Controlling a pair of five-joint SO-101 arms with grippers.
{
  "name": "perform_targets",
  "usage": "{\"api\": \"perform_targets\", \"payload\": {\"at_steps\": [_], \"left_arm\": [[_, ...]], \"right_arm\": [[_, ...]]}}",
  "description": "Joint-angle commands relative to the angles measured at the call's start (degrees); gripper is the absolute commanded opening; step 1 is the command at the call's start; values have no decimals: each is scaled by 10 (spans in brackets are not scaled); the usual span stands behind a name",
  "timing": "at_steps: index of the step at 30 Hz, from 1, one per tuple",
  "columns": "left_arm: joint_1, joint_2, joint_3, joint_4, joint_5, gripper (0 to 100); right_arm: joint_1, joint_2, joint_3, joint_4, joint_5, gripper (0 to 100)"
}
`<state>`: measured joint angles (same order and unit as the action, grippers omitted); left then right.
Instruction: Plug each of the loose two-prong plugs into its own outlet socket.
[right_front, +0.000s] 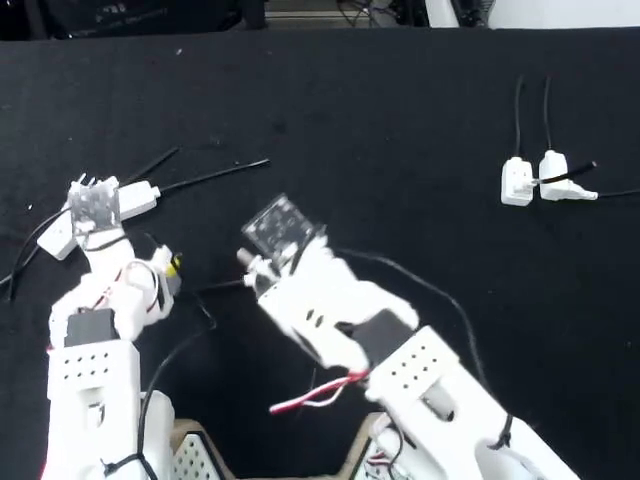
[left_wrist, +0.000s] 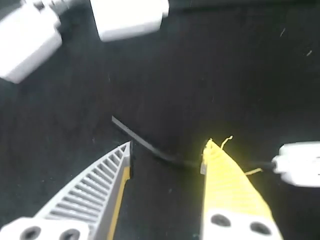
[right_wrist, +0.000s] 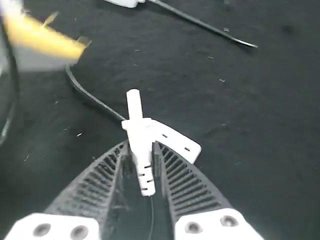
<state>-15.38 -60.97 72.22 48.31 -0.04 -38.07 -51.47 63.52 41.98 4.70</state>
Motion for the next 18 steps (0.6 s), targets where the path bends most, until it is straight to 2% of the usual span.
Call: {"api": "perform_targets", "payload": {"at_steps": [1,6,12,18], "left_arm": [[-8,-4,34,-33,-3,235],[-10,-4,51,-49,20,234],[-7,-4,40,-47,37,234],[-9,-4,42,-45,35,234]], "right_arm": [[36,-18,-91,75,1,11],[49,-18,-123,139,31,11],[-14,-18,-49,70,29,11],[-16,-18,4,43,33,11]]}}
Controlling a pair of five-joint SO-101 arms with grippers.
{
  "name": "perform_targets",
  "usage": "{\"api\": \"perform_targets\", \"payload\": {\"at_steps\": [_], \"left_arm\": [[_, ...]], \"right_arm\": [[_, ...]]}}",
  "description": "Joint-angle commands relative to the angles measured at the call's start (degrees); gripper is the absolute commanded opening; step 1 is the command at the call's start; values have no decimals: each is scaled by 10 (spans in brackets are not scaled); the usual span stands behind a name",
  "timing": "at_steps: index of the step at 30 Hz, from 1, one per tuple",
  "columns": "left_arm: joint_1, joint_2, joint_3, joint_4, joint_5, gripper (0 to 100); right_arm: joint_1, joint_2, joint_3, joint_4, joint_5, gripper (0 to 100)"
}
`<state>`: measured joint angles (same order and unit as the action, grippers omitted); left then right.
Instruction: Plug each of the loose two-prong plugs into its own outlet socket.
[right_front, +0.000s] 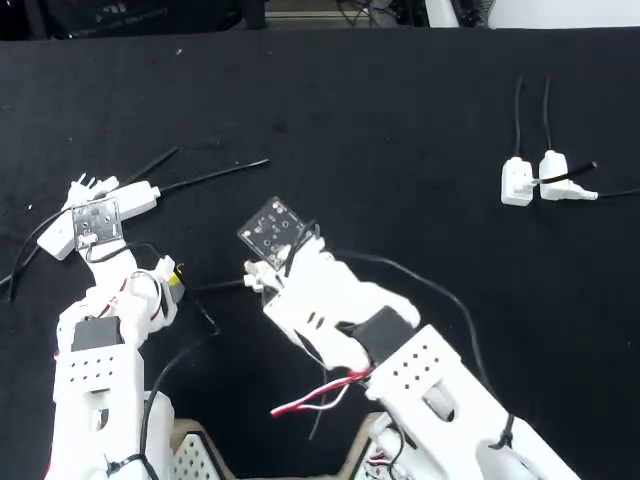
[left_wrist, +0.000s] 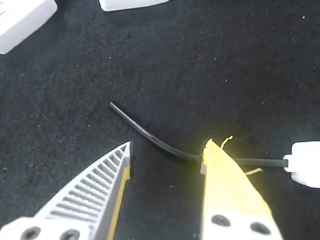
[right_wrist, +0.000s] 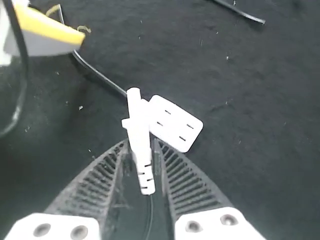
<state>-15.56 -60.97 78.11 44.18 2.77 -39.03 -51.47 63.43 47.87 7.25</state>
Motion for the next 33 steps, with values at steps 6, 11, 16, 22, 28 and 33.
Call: {"api": "perform_targets", "payload": {"at_steps": [6,11,16,22,28,33], "left_arm": [[-6,-4,-17,-4,6,234],[-7,-4,-16,-4,6,234],[-5,-4,-7,-4,5,234],[-4,-4,-6,-7,5,234],[-7,-4,-6,-4,6,234],[-7,-4,-6,-4,6,234]], "right_arm": [[42,-18,15,8,35,11],[44,-18,19,9,38,11],[147,-18,18,60,69,11],[262,-17,19,93,110,11],[273,21,34,77,116,11],[273,144,28,13,116,11]]}}
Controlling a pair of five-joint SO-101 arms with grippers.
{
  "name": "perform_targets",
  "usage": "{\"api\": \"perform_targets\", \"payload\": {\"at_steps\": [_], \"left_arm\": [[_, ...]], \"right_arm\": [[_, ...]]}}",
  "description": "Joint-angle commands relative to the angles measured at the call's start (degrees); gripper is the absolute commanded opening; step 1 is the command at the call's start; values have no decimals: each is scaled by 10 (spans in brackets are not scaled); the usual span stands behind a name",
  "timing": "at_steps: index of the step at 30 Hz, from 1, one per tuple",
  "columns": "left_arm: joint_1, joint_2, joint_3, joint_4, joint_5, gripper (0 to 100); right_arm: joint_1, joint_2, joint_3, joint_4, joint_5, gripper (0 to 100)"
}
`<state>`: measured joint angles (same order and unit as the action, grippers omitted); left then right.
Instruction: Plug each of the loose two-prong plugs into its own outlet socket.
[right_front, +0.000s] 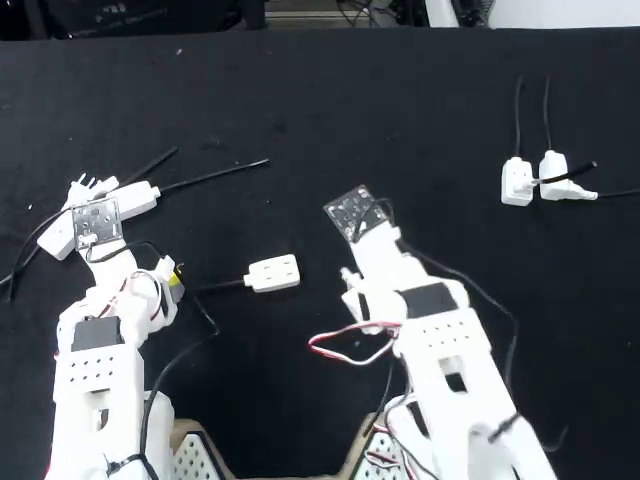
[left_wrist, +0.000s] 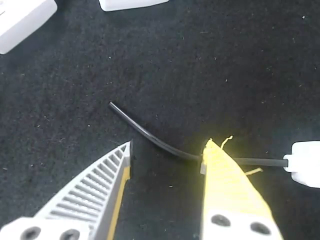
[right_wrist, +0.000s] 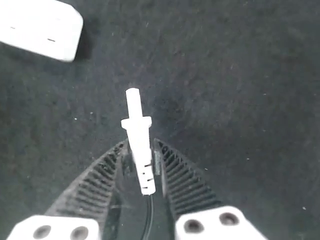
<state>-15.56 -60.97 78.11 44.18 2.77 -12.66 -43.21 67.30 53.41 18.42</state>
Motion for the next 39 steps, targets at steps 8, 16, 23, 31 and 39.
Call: {"api": "perform_targets", "payload": {"at_steps": [8,16,23,31,39], "left_arm": [[-4,-4,-6,-4,6,234],[-4,-4,-6,-4,6,234],[-5,-4,-7,-5,6,234],[-4,-4,-6,-4,5,234],[-4,-4,-6,-7,5,234]], "right_arm": [[10,205,-81,-27,2,24],[9,226,-93,-2,35,94],[9,226,-91,-47,41,9],[-7,209,-92,-47,36,26],[-23,243,-109,-52,35,112]]}}
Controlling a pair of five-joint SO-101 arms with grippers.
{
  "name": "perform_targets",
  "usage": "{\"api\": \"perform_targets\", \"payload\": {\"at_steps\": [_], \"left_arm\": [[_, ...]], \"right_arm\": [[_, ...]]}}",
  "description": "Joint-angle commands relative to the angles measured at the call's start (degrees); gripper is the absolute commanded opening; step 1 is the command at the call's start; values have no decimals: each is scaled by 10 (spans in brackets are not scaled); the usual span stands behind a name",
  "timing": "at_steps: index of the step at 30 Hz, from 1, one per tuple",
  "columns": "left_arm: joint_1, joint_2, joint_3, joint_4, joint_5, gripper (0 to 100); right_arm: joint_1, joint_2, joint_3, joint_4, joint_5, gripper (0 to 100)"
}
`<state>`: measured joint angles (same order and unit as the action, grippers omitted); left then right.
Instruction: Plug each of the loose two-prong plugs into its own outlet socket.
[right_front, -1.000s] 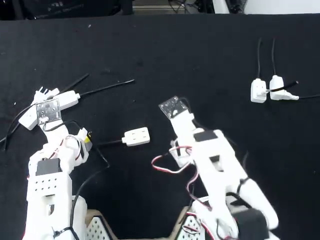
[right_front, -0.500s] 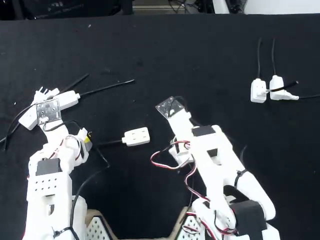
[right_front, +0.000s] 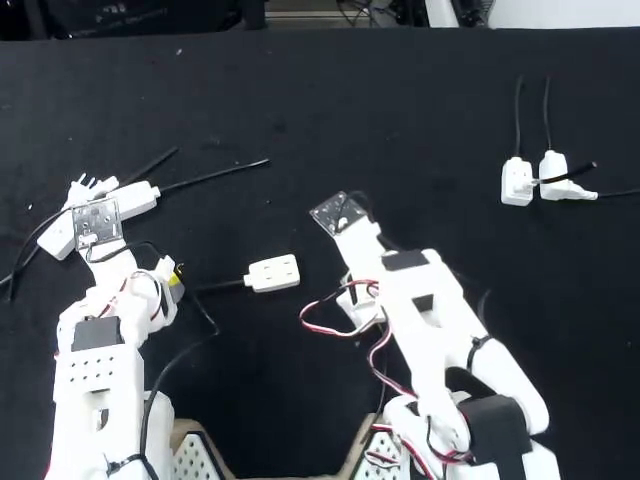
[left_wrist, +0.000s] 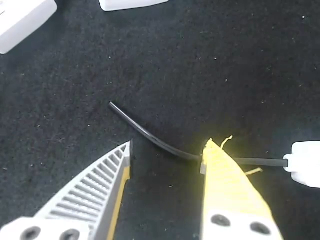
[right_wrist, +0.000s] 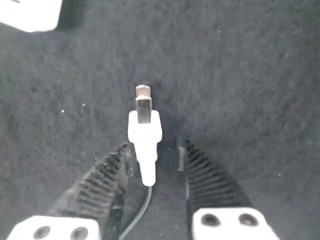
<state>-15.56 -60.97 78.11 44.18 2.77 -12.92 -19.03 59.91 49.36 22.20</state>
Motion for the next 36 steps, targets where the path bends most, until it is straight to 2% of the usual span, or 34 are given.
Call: {"api": "perform_targets", "payload": {"at_steps": [1,6,13,18,24,33,36], "left_arm": [[-4,-4,-6,-7,5,234],[-4,-4,-6,-6,5,234],[-4,-4,-6,-6,5,234],[-3,-4,-6,-7,6,234],[-3,-4,-6,-8,7,234],[-3,-4,-7,-4,5,234],[-3,-4,-7,-4,5,234]], "right_arm": [[-24,1,-40,-11,-4,94],[-26,6,-51,-17,-33,8],[-25,6,-29,-14,-30,18],[-25,6,-21,-14,-30,125],[-24,5,-21,-15,-29,8],[-24,-89,-27,56,-30,14],[-23,-91,-2,55,-29,81]]}}
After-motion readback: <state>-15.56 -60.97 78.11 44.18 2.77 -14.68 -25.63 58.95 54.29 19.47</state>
